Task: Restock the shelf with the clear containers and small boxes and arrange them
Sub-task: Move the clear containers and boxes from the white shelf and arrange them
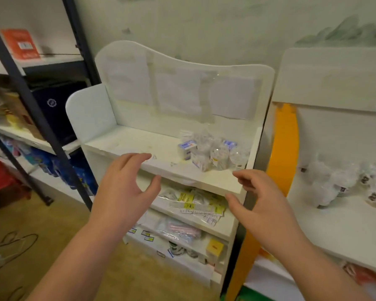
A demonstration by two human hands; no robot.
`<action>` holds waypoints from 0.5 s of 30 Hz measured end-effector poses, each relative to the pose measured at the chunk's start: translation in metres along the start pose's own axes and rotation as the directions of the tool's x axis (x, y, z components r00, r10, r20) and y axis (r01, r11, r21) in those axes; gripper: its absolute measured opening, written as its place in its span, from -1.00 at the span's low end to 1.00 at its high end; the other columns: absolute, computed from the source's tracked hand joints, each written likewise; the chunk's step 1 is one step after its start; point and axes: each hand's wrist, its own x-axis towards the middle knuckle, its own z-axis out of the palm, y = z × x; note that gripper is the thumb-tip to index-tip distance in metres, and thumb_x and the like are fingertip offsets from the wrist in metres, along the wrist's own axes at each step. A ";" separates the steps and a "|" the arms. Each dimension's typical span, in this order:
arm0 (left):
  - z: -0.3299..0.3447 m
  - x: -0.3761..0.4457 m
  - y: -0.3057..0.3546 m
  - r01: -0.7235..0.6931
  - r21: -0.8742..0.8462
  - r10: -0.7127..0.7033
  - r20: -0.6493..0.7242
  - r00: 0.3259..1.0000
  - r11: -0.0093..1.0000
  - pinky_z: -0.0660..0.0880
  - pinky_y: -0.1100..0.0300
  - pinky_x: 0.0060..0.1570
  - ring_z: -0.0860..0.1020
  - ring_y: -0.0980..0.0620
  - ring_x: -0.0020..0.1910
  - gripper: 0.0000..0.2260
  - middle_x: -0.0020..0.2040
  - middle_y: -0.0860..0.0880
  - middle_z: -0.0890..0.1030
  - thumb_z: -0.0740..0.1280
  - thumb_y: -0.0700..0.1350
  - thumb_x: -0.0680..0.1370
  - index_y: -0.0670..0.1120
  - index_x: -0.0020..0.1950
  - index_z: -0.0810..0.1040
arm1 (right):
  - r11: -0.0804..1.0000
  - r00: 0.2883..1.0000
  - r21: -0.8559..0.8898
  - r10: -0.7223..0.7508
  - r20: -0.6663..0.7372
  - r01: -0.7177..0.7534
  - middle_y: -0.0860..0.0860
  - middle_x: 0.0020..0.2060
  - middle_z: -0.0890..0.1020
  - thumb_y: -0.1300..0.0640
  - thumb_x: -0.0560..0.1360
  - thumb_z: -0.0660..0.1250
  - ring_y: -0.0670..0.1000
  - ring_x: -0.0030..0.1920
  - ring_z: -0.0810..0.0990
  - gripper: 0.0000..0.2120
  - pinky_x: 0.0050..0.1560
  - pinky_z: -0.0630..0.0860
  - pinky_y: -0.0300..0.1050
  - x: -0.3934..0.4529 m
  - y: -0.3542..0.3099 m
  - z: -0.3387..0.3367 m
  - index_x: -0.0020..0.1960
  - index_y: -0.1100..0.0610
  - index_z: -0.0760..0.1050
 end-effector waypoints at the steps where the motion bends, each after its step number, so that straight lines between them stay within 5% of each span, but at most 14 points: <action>1: 0.003 0.004 -0.006 0.002 0.000 -0.002 0.007 1.000 1.000 0.30 0.21 0.19 0.33 0.15 0.35 -0.57 0.32 0.20 0.41 0.34 0.12 0.52 0.17 0.38 0.39 | 1.000 1.000 -0.012 0.007 0.000 -0.007 -0.36 0.12 0.45 -0.01 0.46 0.44 -0.29 0.18 0.45 -0.59 0.13 0.37 -0.43 0.005 0.002 0.006 0.24 -0.23 0.40; 15: 0.056 0.127 -0.085 -0.007 0.041 0.004 0.086 0.996 0.999 0.35 0.19 0.18 0.32 0.17 0.35 -0.53 0.33 0.21 0.36 0.33 0.20 0.50 0.19 0.39 0.36 | 0.992 0.992 -0.020 0.126 -0.015 -0.126 -0.28 0.14 0.42 -0.03 0.48 0.40 -0.29 0.14 0.41 -0.61 0.18 0.39 -0.31 0.125 0.060 0.108 0.27 -0.16 0.42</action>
